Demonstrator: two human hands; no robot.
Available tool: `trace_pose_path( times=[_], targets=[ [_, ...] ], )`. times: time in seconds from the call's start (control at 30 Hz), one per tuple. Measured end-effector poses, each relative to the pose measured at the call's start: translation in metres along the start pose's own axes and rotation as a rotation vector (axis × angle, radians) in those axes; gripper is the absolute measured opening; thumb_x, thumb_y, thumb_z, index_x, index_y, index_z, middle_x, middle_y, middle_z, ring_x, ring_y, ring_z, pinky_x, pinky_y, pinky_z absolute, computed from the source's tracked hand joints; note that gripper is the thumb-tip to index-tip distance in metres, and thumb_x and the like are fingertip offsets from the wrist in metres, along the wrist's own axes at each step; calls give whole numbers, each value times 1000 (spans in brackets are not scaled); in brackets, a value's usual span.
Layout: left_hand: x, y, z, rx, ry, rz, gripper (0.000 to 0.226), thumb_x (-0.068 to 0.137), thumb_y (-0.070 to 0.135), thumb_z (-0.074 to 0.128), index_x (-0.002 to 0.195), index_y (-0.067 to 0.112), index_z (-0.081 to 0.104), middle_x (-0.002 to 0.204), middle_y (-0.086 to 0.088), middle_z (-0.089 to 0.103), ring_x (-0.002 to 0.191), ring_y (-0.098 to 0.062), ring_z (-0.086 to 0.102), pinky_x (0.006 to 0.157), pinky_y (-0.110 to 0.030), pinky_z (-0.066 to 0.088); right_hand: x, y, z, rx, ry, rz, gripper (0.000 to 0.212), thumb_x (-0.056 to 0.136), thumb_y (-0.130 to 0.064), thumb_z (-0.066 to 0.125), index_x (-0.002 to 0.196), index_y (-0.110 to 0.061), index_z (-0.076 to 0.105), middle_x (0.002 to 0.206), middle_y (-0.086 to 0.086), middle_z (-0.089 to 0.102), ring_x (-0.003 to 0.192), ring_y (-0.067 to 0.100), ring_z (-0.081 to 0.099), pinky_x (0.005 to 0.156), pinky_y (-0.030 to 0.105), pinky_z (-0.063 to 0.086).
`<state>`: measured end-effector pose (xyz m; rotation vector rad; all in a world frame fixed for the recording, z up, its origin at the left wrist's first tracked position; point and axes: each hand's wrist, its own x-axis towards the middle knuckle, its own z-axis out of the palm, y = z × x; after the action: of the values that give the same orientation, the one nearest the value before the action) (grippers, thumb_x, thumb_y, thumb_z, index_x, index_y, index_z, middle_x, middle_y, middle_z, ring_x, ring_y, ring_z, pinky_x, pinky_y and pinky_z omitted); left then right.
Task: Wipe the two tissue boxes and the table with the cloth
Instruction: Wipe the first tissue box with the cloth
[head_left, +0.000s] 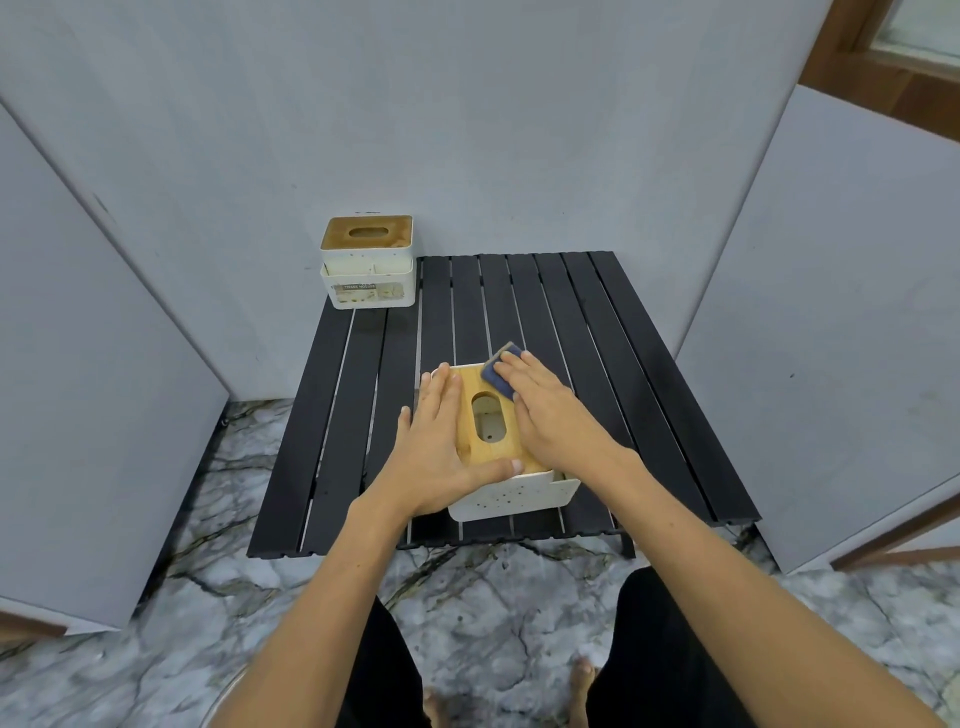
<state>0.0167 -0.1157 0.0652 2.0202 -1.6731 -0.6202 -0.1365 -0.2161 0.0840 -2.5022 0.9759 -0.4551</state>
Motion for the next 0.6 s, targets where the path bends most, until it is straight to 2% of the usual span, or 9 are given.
trace_pose_path(
  times=[0.13, 0.23, 0.33, 0.43, 0.5, 0.6],
  targets=[
    [0, 2, 0, 7, 5, -22, 138, 57, 94, 49, 160, 23, -8, 165, 16, -21, 150, -4, -23, 123, -56, -5, -23, 0, 2, 50, 4, -5, 48, 105, -9, 34, 153, -10, 29, 162, 0, 21, 150, 10, 8, 115, 14, 2],
    [0, 2, -1, 16, 2, -24, 138, 58, 94, 48, 160, 22, -9, 165, 16, -22, 150, -4, -23, 123, -56, -5, -51, -1, 5, 82, 16, -36, 49, 103, -7, 39, 151, -10, 33, 160, -1, 25, 149, 7, 10, 122, 22, 9],
    [0, 1, -1, 21, -1, -14, 137, 59, 93, 47, 160, 22, -12, 165, 15, -23, 150, -5, -24, 123, -57, -5, -66, -4, 7, 64, 38, -46, 49, 103, -9, 40, 151, -11, 33, 160, -4, 26, 147, 2, 9, 116, 11, 2],
    [0, 0, 0, 17, 2, 1, 136, 60, 92, 47, 160, 20, -10, 165, 14, -23, 149, -4, -26, 123, -57, -5, -56, -7, 5, 43, 25, -38, 49, 103, -10, 39, 152, -9, 31, 160, -1, 24, 149, 6, 9, 109, 4, -5],
    [-1, 0, 0, 6, 5, 10, 135, 60, 91, 48, 160, 20, -8, 165, 14, -22, 147, -2, -26, 123, -57, -5, -39, -5, 4, 31, 16, -27, 49, 104, -11, 39, 152, -7, 30, 161, 2, 23, 150, 12, 10, 110, 5, -6],
    [-1, 0, -1, -9, 11, 7, 135, 60, 91, 50, 161, 20, -4, 166, 15, -19, 148, -1, -25, 123, -57, -4, -9, 2, 2, 80, 9, 35, 48, 104, -15, 38, 152, -12, 32, 161, 0, 25, 150, 12, 12, 116, 17, 4]
  ],
)
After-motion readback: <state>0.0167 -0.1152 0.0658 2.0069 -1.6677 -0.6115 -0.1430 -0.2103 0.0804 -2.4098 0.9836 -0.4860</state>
